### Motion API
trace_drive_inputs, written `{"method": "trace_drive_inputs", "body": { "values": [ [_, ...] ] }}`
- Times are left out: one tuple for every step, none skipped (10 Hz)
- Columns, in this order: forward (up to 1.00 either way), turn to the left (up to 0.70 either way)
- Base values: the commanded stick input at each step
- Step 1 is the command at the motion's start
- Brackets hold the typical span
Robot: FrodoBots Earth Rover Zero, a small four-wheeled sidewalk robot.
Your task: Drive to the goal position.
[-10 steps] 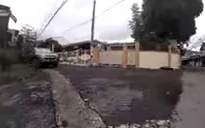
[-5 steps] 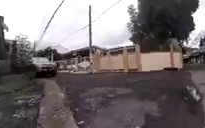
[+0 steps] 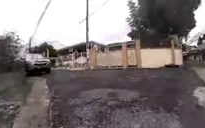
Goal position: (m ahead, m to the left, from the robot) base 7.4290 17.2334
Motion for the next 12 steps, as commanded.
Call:
{"method": "trace_drive_inputs", "body": {
  "values": [
    [1.00,0.00],
    [1.00,0.00],
    [1.00,0.00],
    [1.00,0.00],
    [1.00,0.00],
    [1.00,0.00],
    [1.00,0.00],
    [1.00,0.00],
    [1.00,0.00],
    [1.00,0.00],
    [1.00,0.00],
    [1.00,0.00]
  ]
}}
